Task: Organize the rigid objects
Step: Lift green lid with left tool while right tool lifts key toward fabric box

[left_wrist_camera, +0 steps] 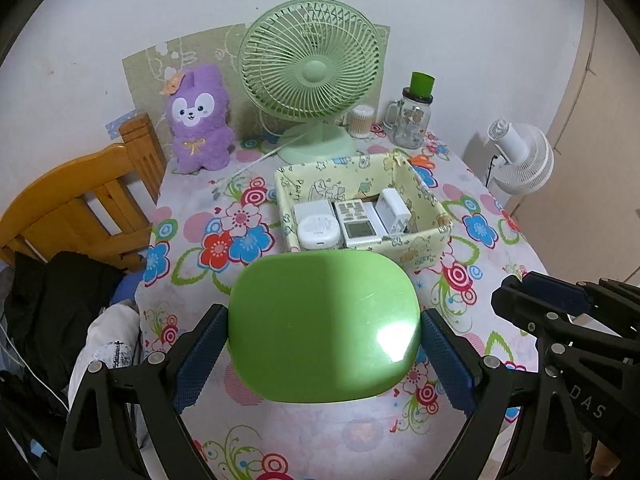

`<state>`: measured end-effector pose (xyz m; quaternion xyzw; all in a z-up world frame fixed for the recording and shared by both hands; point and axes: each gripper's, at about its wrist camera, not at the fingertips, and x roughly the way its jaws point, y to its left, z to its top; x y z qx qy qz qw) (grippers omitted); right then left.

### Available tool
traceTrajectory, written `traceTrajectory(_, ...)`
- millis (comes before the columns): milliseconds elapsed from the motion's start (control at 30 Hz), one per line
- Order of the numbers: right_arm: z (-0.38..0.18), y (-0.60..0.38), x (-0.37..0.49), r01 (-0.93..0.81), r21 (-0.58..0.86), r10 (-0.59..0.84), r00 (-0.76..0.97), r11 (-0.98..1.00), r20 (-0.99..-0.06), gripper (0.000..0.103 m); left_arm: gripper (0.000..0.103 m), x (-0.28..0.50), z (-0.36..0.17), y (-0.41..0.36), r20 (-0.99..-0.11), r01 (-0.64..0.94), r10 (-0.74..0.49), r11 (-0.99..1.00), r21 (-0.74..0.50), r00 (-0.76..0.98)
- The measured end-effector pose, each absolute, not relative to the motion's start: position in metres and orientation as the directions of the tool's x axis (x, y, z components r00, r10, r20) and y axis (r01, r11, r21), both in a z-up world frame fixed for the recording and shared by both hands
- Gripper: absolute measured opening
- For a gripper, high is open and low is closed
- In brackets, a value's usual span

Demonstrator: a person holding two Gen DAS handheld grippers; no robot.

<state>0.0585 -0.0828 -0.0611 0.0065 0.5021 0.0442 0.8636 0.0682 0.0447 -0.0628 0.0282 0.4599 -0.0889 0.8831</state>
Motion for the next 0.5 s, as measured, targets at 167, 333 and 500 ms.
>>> traceTrajectory(167,-0.056,-0.082,0.07,-0.081,0.059,0.092,0.5,0.995,-0.861,0.035,0.095,0.078,-0.056,0.043,-0.805,0.175,-0.116,0.984,-0.016,0.582)
traceTrajectory(333,-0.053,-0.087,0.087,-0.093,0.066,0.104,0.51,0.993,-0.854,0.035,0.095,0.091,-0.052,0.04,-0.796,0.17,-0.107,0.985,-0.005,0.596)
traceTrajectory(500,-0.052,-0.093,0.107,-0.1,0.067,0.109,0.51,0.993,-0.853,0.035,0.095,0.109,-0.051,0.035,-0.796,0.174,-0.11,0.985,-0.006,0.596)
